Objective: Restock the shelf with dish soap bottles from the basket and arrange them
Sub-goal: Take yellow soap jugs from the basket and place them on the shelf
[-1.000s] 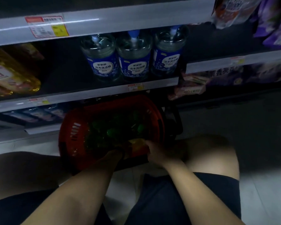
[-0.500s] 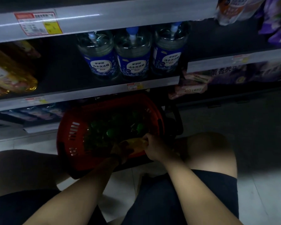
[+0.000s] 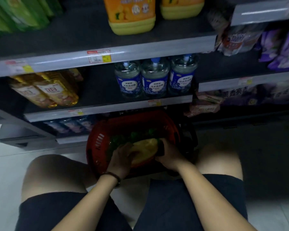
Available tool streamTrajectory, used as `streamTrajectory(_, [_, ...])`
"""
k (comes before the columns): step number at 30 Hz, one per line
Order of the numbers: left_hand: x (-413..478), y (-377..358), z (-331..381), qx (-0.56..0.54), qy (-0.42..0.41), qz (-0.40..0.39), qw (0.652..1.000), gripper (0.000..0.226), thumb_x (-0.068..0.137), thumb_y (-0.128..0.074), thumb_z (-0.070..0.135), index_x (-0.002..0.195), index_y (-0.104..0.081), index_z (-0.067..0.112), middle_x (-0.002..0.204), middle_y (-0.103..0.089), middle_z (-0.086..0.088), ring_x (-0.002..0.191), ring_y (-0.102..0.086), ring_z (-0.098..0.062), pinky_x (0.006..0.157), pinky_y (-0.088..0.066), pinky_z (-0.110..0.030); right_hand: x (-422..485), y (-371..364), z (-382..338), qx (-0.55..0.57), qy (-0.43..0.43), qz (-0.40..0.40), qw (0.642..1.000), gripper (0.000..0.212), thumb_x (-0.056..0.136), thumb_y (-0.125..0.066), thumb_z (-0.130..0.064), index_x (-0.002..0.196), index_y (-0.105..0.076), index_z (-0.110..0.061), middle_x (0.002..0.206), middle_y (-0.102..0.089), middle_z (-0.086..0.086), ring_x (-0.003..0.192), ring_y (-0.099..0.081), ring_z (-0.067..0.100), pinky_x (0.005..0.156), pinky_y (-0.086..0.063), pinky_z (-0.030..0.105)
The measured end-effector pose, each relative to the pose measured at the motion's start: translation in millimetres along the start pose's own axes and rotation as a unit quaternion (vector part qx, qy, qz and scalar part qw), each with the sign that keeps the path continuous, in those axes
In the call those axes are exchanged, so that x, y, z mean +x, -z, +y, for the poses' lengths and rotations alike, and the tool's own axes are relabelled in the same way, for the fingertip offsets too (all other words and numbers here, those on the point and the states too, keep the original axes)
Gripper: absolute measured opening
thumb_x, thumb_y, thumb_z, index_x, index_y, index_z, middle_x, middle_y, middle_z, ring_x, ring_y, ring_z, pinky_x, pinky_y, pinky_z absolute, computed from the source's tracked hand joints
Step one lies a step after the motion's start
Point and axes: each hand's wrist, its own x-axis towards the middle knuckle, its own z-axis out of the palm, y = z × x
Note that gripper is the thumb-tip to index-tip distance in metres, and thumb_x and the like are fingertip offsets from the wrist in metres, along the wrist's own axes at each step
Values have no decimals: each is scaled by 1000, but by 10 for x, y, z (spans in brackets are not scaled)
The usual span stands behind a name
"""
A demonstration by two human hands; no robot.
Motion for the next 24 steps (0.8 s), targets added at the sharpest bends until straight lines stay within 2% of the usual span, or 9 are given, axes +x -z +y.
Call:
streamTrajectory(3, [-136, 292, 145, -5, -57, 49, 997, 34, 107, -57, 32, 138, -63, 19, 139, -64, -3, 128, -61, -24, 106, -50, -42, -181, 98, -146, 35, 43, 9, 998, 93, 86, -87, -31, 161, -32, -29, 156, -49, -3, 143, -47, 20, 107, -43, 23])
streamTrajectory(5, [-216, 505, 268, -23, -95, 73, 993, 15, 107, -55, 34, 119, -63, 28, 117, -67, 11, 106, -65, -7, 88, -51, -30, -300, 146, -288, 88, 81, 6, 993, 92, 85, -88, -15, 159, -36, -26, 142, -52, -10, 135, -50, 12, 89, -42, 2])
streamTrajectory(6, [-257, 624, 345, -17, -117, 89, 989, 7, 107, -55, 34, 111, -59, 33, 107, -64, 18, 98, -62, 4, 80, -48, -22, -341, 153, -341, 118, 97, 6, 988, 92, 83, -89, -7, 157, -38, -26, 137, -53, -14, 132, -53, 10, 82, -44, -1])
streamTrajectory(8, [-334, 871, 560, -1, -151, 113, 982, 1, 107, -54, 36, 107, -55, 37, 98, -60, 22, 91, -56, 12, 72, -40, -11, -402, 179, -427, 170, 138, 31, 975, 89, 77, -88, 6, 146, -46, -32, 132, -57, -20, 125, -61, -2, 83, -48, 2])
streamTrajectory(10, [-375, 1117, 809, 1, -170, 111, 979, 3, 106, -55, 40, 108, -56, 38, 97, -62, 21, 90, -57, 10, 70, -40, -12, -458, 252, -579, 185, 179, 65, 964, 86, 73, -90, 9, 137, -52, -35, 129, -60, -24, 115, -63, -16, 88, -49, 5])
streamTrajectory(14, [-439, 1551, 1305, -23, -217, 110, 970, 5, 104, -62, 36, 105, -62, 32, 94, -68, 13, 89, -61, 11, 69, -43, -11, -553, 540, -888, 223, 230, 76, 944, 87, 64, -100, -26, 141, -60, -33, 131, -73, -9, 123, -68, 8, 101, -58, 31])
streamTrajectory(15, [-450, 1655, 1429, -26, -230, 116, 966, 4, 103, -63, 37, 103, -63, 33, 94, -69, 12, 89, -62, 10, 69, -43, -10, -600, 644, -975, 226, 238, 77, 941, 89, 63, -99, -30, 142, -59, -30, 131, -74, -9, 122, -69, 10, 100, -59, 32])
streamTrajectory(20, [-531, 2070, 2018, -41, -257, 149, 954, 20, 98, -67, 49, 106, -69, 31, 95, -73, 11, 88, -66, 6, 63, -48, -12, -860, 1087, -1283, 214, 279, 111, 930, 76, 78, -93, -19, 143, -55, -29, 126, -75, -11, 114, -70, 2, 88, -56, 17])
streamTrajectory(24, [-618, 2293, 2459, -46, -312, 176, 932, 28, 92, -70, 55, 108, -73, 32, 101, -74, 15, 95, -67, 3, 70, -50, -13, -1048, 1424, -1514, 250, 307, 128, 909, 62, 76, -88, -22, 133, -62, -22, 121, -79, -3, 112, -75, 15, 89, -61, 30])
